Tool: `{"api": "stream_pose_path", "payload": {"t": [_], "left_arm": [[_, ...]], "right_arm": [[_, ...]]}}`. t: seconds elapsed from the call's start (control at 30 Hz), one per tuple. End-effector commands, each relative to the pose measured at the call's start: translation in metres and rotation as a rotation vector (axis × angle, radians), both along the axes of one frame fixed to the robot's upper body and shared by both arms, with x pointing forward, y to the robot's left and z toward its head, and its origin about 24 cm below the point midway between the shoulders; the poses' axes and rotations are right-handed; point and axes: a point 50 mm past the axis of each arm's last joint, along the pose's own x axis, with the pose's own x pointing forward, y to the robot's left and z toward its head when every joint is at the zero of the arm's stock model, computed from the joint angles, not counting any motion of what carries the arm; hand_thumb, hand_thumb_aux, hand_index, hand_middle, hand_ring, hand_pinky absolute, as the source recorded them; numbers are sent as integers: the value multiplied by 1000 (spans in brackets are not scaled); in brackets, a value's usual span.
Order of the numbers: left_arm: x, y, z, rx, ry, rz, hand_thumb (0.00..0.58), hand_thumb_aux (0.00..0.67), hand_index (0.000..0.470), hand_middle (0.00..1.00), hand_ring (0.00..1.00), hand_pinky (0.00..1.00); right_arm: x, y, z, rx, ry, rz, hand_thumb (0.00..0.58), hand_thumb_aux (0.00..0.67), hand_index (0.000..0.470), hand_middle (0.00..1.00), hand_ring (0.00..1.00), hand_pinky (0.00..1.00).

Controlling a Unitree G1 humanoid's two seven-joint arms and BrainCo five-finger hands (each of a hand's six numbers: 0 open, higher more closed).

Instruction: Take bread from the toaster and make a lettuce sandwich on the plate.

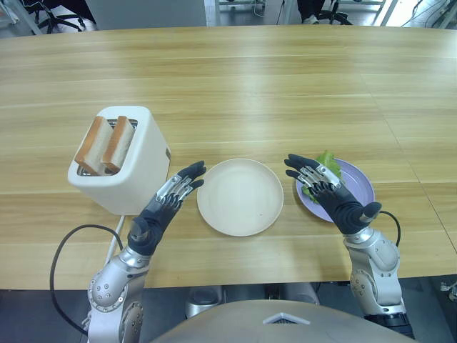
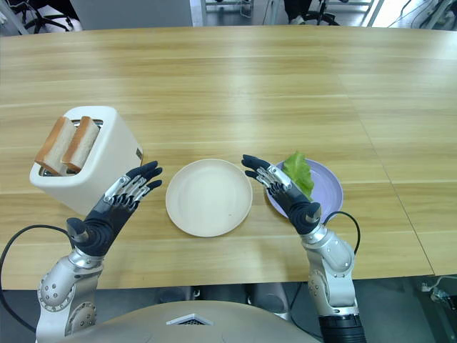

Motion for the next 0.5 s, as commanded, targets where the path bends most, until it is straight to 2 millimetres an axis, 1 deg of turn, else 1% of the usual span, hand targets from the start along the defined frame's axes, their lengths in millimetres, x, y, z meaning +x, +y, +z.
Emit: {"api": "stream_pose_path", "payload": {"t": [0.03, 0.17, 0.5], "left_arm": [[-2, -1, 1, 38, -7, -10, 0, 0, 0, 0, 0, 0], [-2, 0, 1, 65, -18, 15, 0, 0, 0, 0, 0, 0], [-1, -1, -2, 88, -39, 37, 0, 0, 0, 0, 0, 0]], "right_arm": [[0, -2, -2, -6, 16, -31, 0, 0, 0, 0, 0, 0], [1, -3, -3, -5, 33, -50, 0, 0, 0, 0, 0, 0], [0, -2, -5, -30, 36, -36, 0, 0, 0, 0, 0, 0]]}}
